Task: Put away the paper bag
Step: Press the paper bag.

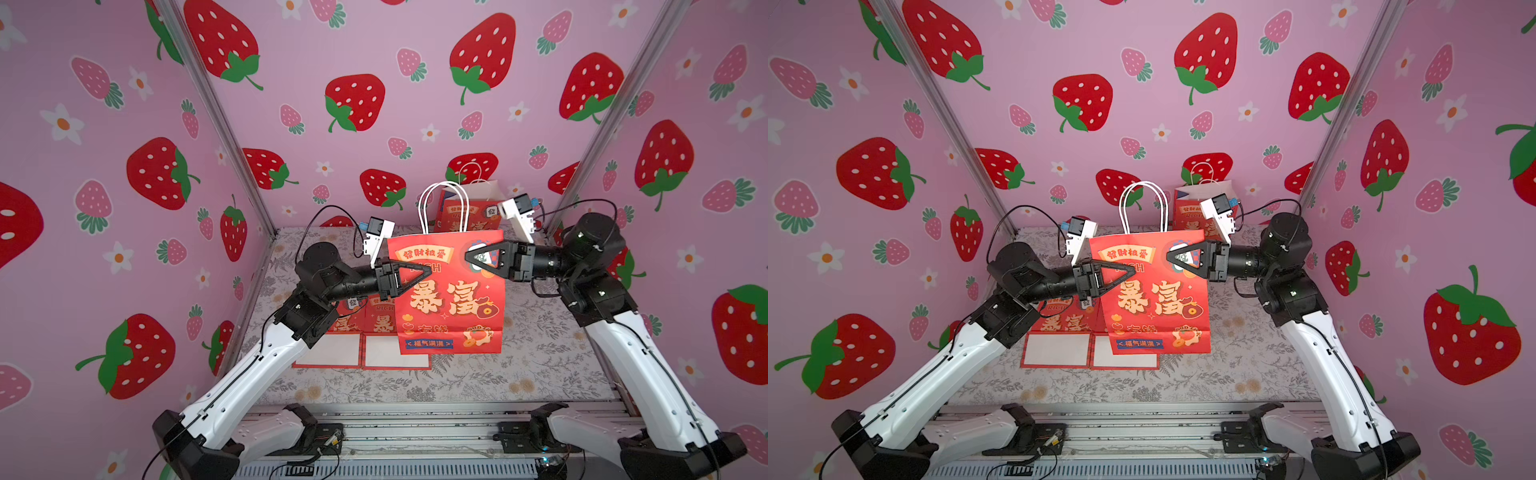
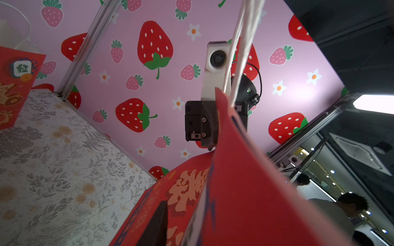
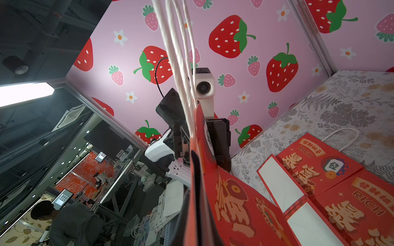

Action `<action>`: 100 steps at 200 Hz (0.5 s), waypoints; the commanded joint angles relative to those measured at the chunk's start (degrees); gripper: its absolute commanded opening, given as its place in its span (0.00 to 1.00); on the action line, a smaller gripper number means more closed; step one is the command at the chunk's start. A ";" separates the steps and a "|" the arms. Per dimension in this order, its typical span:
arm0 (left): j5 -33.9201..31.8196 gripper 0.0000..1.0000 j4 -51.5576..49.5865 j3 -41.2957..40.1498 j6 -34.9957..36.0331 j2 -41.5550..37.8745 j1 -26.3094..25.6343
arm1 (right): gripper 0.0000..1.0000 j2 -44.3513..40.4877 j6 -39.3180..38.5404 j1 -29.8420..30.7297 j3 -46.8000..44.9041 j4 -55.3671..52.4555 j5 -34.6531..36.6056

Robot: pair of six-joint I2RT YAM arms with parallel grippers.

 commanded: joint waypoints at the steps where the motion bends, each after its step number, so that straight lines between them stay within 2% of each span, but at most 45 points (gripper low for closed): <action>1: -0.73 0.50 1.42 1.91 0.96 -1.00 -0.59 | 0.00 -1.84 -0.97 -0.79 -0.91 -0.35 0.39; 15: -0.91 0.56 1.78 1.58 1.06 -1.53 -0.59 | 0.00 -2.19 -0.70 -1.68 -1.26 -0.33 0.41; 41: -1.13 0.56 1.80 1.54 1.20 -1.85 -0.59 | 0.00 -2.20 -0.19 -2.52 -1.44 -0.18 0.32; 68: -0.96 0.40 1.96 1.49 1.14 -1.75 -0.59 | 0.00 -1.85 0.01 -2.60 -1.09 -0.02 -0.12; 100: -1.22 0.16 1.26 1.65 1.61 -1.97 -0.59 | 0.00 -2.10 0.22 -2.60 -1.16 -0.02 -0.55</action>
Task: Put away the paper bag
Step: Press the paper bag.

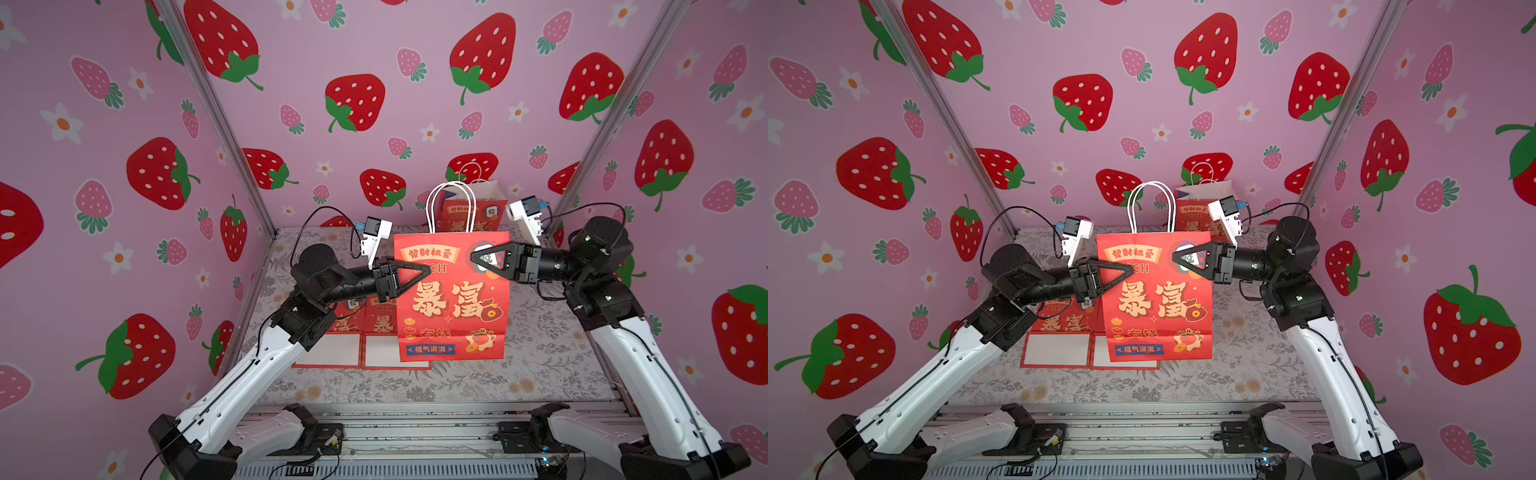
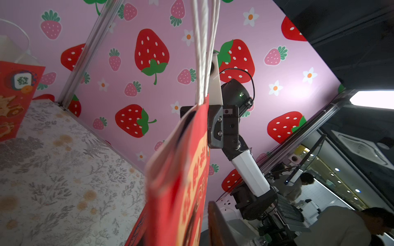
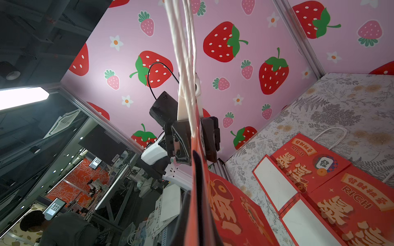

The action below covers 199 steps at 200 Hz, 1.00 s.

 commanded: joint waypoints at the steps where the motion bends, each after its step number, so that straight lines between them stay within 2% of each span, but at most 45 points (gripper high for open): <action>1: -0.43 0.15 1.00 1.62 1.07 -0.88 -0.22 | 0.00 -0.55 0.22 -0.28 -0.08 0.74 -0.73; 18: -0.82 0.07 0.84 1.93 1.01 -0.99 -0.22 | 0.00 -0.73 0.29 -0.29 -0.21 0.74 -1.04; 23: -1.10 0.00 0.84 1.99 0.95 -0.99 -0.22 | 0.00 -0.82 0.36 -0.29 -0.21 0.66 -1.12; 31: -1.56 0.00 0.82 2.07 0.84 -1.08 -0.22 | 0.01 -0.96 0.28 -0.29 -0.42 0.57 -1.29; 44: -1.87 0.00 0.94 2.31 0.67 -1.17 -0.13 | 0.12 -1.42 -0.08 -0.29 -0.90 0.44 -1.77; 67: -2.23 0.00 1.15 2.88 0.07 -1.43 0.39 | 0.46 -3.16 -2.06 -0.29 -2.30 -1.74 -2.51; 75: -2.19 0.00 1.42 2.98 -0.46 -1.47 0.65 | 0.51 -3.80 -2.26 -0.29 -3.05 -1.98 -2.67; 83: -2.08 0.00 1.86 3.04 -0.96 -1.52 0.96 | 0.61 -4.57 -2.26 -0.29 -4.03 -1.98 -2.80; 102: -1.47 0.00 2.58 3.38 -2.06 -1.35 1.52 | 0.73 -6.44 -2.11 -0.28 -6.23 -1.67 -2.59; 132: -0.79 0.00 4.74 3.39 -4.01 -0.74 2.06 | 0.78 -8.71 -0.89 -0.29 -9.10 0.27 -1.53; 171: -0.47 0.00 7.77 3.38 -6.46 0.33 2.16 | 0.79 -8.96 2.49 -0.20 -11.83 5.07 -0.28; 187: -0.54 0.00 7.98 3.62 -6.80 0.53 2.16 | 0.77 -9.10 3.71 -0.20 -13.03 7.00 0.87; 199: -0.48 0.00 8.12 3.73 -6.95 0.67 2.16 | 0.70 -9.27 4.77 -0.18 -13.86 8.62 1.62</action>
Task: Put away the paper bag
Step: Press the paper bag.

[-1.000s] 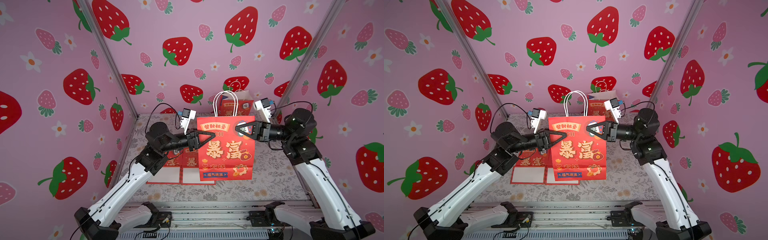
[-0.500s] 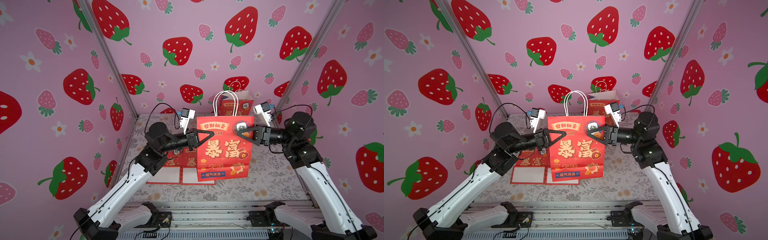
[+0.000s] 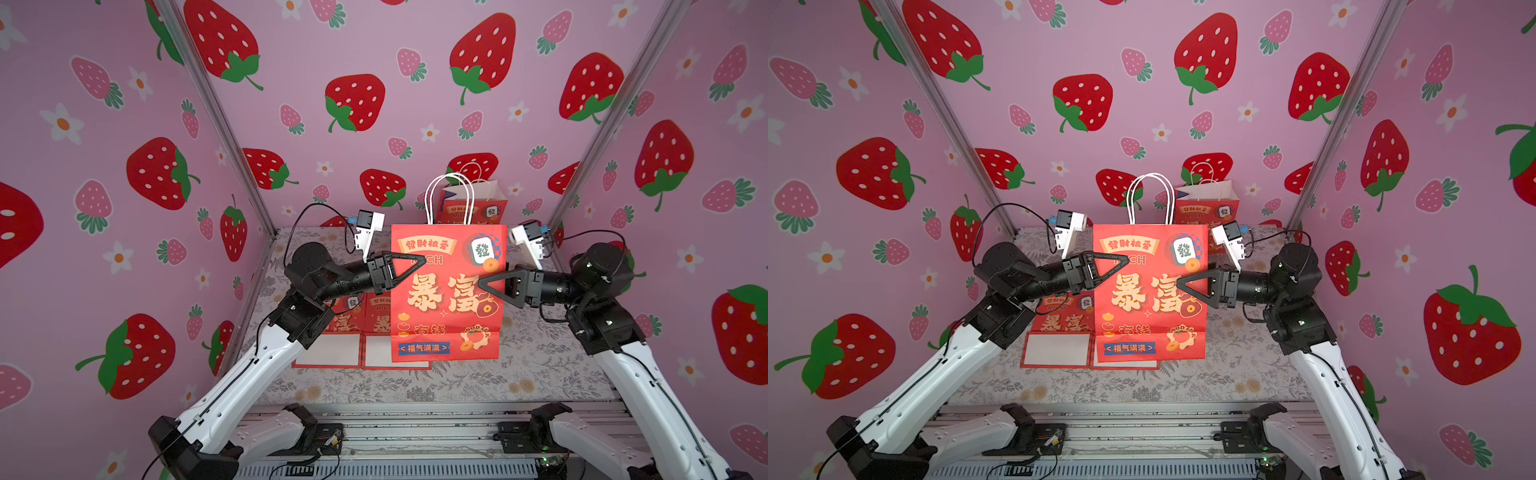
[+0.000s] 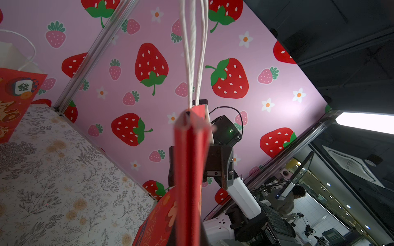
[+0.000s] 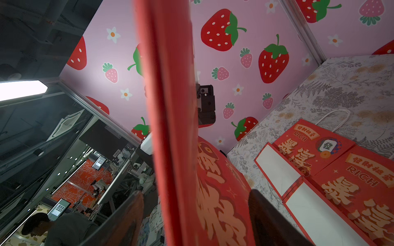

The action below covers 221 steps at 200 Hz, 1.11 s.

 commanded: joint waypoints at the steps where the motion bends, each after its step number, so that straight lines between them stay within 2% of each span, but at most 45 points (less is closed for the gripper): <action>1: 0.33 0.00 3.89 3.08 -1.18 0.26 0.28 | 0.69 -0.74 2.85 -0.08 -1.33 5.14 1.57; 65: 1.23 0.00 3.04 3.12 -0.94 0.91 0.32 | 0.18 0.17 2.93 -0.09 -0.56 5.12 1.27; 93: 1.26 0.00 1.27 3.38 0.12 0.63 0.41 | 0.06 0.43 2.71 -0.09 -0.32 4.05 1.16; 108: 1.90 0.20 0.66 3.25 0.28 0.44 0.49 | 0.00 0.43 2.68 -0.17 0.12 3.28 0.99; 138: 3.99 0.53 0.85 1.57 -0.67 -0.15 0.41 | 0.00 0.73 3.23 -1.17 1.56 3.06 0.50; 190: 3.91 0.82 -4.43 -2.71 2.63 -5.60 0.49 | 0.00 2.06 4.41 -4.01 4.15 3.30 -0.93; 204: 3.03 0.88 -8.07 -3.35 4.59 -7.83 0.73 | 0.00 2.37 4.67 -4.48 4.67 3.31 -1.29; 221: 2.75 0.93 -7.43 -4.93 3.36 -10.68 2.24 | 0.00 2.55 5.19 -5.06 5.17 3.37 -1.73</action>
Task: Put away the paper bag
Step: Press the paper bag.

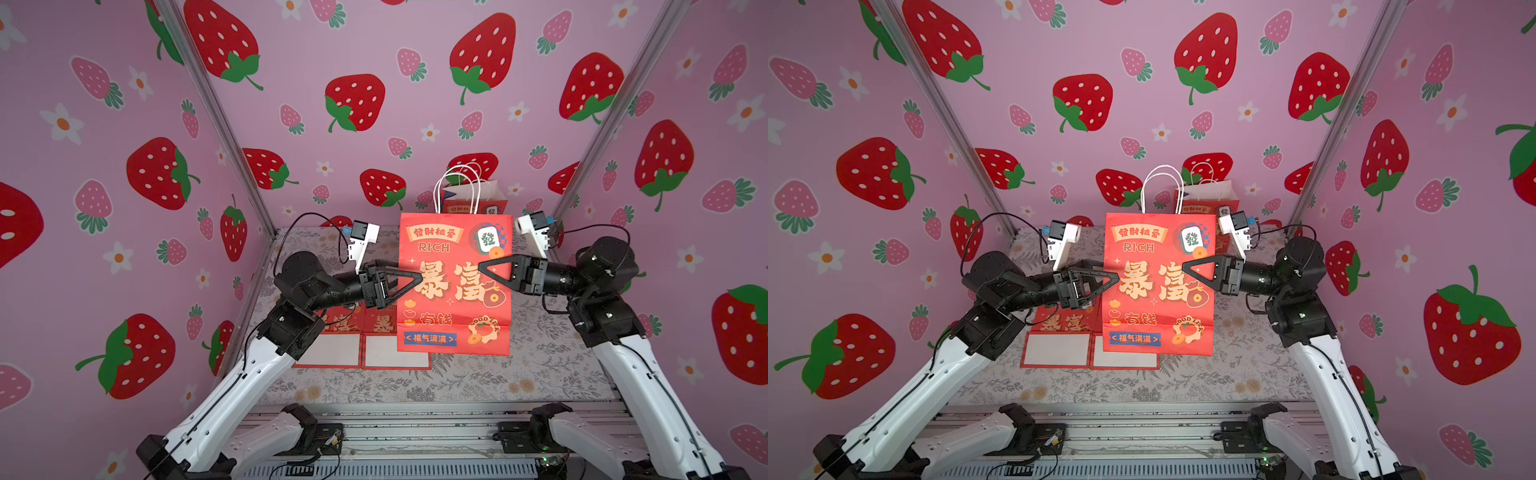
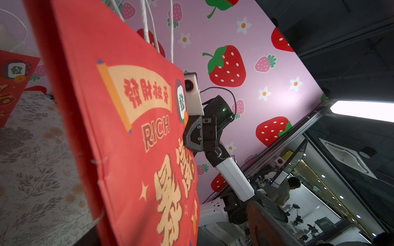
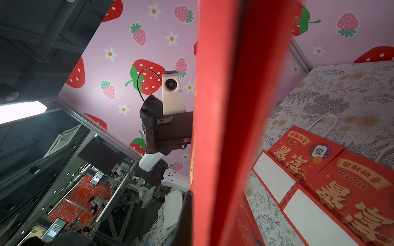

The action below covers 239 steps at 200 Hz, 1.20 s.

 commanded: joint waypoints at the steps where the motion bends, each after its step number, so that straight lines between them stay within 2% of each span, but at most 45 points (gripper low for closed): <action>1: -0.03 0.93 -1.64 -1.36 1.55 -3.91 1.66 | 0.00 0.17 0.92 -0.88 2.24 1.05 -1.34; 39: -0.13 1.00 -4.45 -3.06 1.62 -7.25 5.60 | 0.00 0.95 2.12 -1.25 3.66 1.30 -2.29; 83: 0.93 1.00 4.76 -5.86 -4.24 -4.94 5.66 | 0.00 2.30 8.50 -1.25 3.86 8.61 -5.07; 124: 0.26 1.00 7.35 -4.60 -4.07 -1.26 2.08 | 0.00 2.67 10.60 -0.72 3.73 10.99 -5.67; 163: -0.12 0.91 7.68 -2.64 -2.95 0.86 -0.05 | 0.00 2.95 10.44 0.32 3.62 11.07 -5.57; 185: 0.06 0.77 7.80 -1.89 -2.76 1.65 -0.31 | 0.00 3.18 10.11 1.02 3.36 10.99 -5.48; 239: -0.20 0.32 7.76 -1.29 -2.06 3.16 -1.53 | 0.00 3.06 8.81 1.93 2.52 10.03 -4.01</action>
